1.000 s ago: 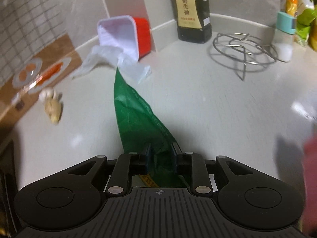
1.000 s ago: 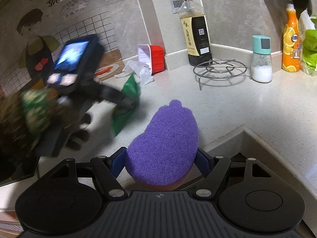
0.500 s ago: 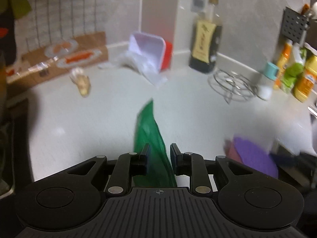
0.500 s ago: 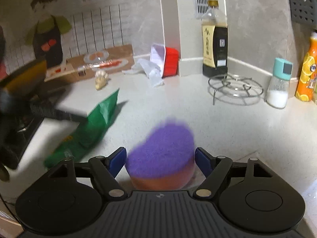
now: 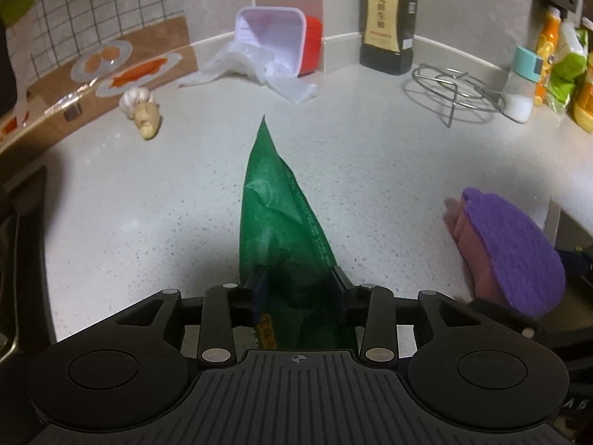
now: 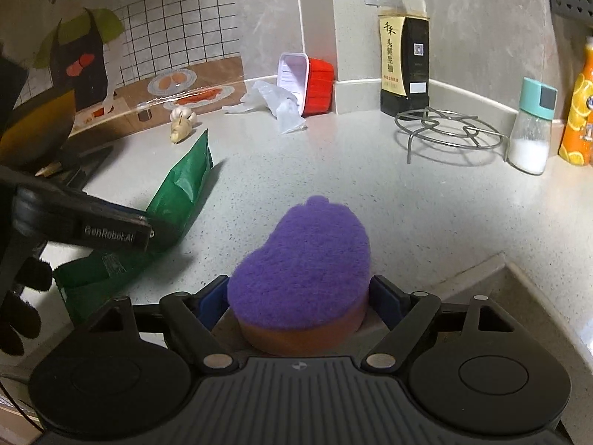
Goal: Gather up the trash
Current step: 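Lift the green wrapper with the left gripper while the right gripper holds the sponge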
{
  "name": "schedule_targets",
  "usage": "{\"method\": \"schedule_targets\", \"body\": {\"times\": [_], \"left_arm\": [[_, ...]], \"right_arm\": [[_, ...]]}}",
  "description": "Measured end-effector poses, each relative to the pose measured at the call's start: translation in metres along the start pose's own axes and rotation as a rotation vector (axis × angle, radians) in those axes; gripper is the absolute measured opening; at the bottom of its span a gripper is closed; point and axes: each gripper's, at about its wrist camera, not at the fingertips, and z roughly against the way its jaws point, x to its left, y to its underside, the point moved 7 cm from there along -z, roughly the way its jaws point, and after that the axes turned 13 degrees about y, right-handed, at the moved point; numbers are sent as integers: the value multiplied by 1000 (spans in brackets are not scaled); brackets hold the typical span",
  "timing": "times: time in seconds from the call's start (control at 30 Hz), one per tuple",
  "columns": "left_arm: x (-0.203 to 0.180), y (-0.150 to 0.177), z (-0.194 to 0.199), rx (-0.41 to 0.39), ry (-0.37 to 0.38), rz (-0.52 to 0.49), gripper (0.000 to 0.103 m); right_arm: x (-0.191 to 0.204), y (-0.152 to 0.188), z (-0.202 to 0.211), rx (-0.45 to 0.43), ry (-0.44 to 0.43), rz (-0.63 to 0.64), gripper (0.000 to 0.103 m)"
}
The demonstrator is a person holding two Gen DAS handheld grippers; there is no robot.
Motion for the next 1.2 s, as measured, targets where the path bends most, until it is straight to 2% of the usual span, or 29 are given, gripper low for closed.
{"method": "schedule_targets", "body": {"times": [0.23, 0.3, 0.37, 0.4, 0.43, 0.47, 0.53, 0.63, 0.8, 1.0, 1.1, 1.2], "left_arm": [[5, -3, -2, -1, 6, 65, 44], [3, -1, -1, -14, -5, 54, 44], [1, -1, -1, -15, -17, 24, 42], [1, 0, 0, -19, -17, 23, 37], [1, 0, 1, -30, -5, 26, 34], [1, 0, 3, -43, 17, 30, 32], [2, 2, 10, -83, 64, 23, 20], [9, 5, 21, -114, 126, 45, 15], [38, 3, 45, -172, 218, 127, 13], [55, -7, 73, -236, 369, 178, 12], [51, -11, 82, -247, 413, 175, 12], [28, -12, 95, -253, 454, 141, 11]], "right_arm": [[2, -2, -3, 8, 28, 40, 82], [-2, -5, -6, 18, 43, 36, 82], [-3, -6, -10, 37, 48, 42, 82], [-3, -7, -10, 46, 48, 48, 82], [-2, -8, -11, 55, 51, 57, 77], [-1, -8, -10, 61, 53, 65, 75], [1, -10, -7, 79, 52, 60, 74], [6, -18, 3, 106, 39, 4, 73], [26, -32, 28, 88, 57, -22, 73], [54, -35, 53, 93, 118, -107, 73], [58, -31, 73, 82, 149, -156, 73], [51, -22, 98, 59, 174, -166, 73]]}}
